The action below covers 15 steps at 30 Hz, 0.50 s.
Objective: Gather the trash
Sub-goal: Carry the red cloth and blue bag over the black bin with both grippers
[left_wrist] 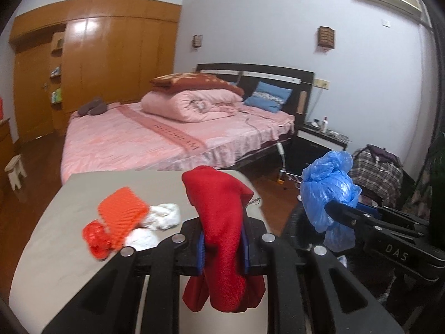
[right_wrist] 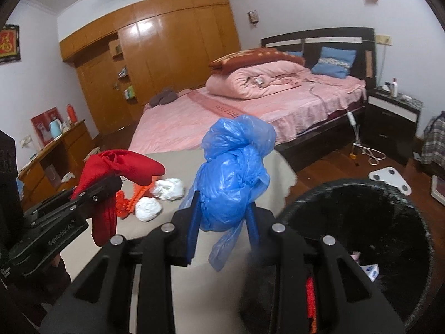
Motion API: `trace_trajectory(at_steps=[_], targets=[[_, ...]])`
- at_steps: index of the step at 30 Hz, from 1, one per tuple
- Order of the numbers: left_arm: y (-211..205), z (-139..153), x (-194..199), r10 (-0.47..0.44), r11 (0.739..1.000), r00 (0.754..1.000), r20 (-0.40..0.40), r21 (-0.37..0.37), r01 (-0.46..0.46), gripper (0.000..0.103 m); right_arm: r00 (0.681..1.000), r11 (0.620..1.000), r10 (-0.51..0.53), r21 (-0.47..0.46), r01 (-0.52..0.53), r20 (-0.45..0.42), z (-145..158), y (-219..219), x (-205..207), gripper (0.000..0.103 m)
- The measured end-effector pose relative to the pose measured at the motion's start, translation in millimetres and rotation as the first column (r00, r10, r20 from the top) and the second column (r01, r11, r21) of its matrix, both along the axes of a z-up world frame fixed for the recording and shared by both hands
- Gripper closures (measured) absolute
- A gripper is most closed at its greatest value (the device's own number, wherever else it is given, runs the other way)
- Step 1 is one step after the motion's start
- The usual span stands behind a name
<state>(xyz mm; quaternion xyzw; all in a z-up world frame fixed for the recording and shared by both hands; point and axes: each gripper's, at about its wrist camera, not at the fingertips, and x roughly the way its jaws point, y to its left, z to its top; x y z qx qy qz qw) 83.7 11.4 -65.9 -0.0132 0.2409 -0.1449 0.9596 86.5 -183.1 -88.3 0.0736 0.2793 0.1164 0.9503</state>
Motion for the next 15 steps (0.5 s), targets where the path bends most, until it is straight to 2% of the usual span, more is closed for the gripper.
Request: trace_trajectory(at_steps=[15], targets=[[-93.5, 12.4, -6.7, -0.173, 0.985, 0.984, 0.031, -0.004, 0.174, 0.084, 0.981, 0.981, -0.19, -0.021, 0.191, 0.035, -0.3, -93.1, -40.7, 0.074]])
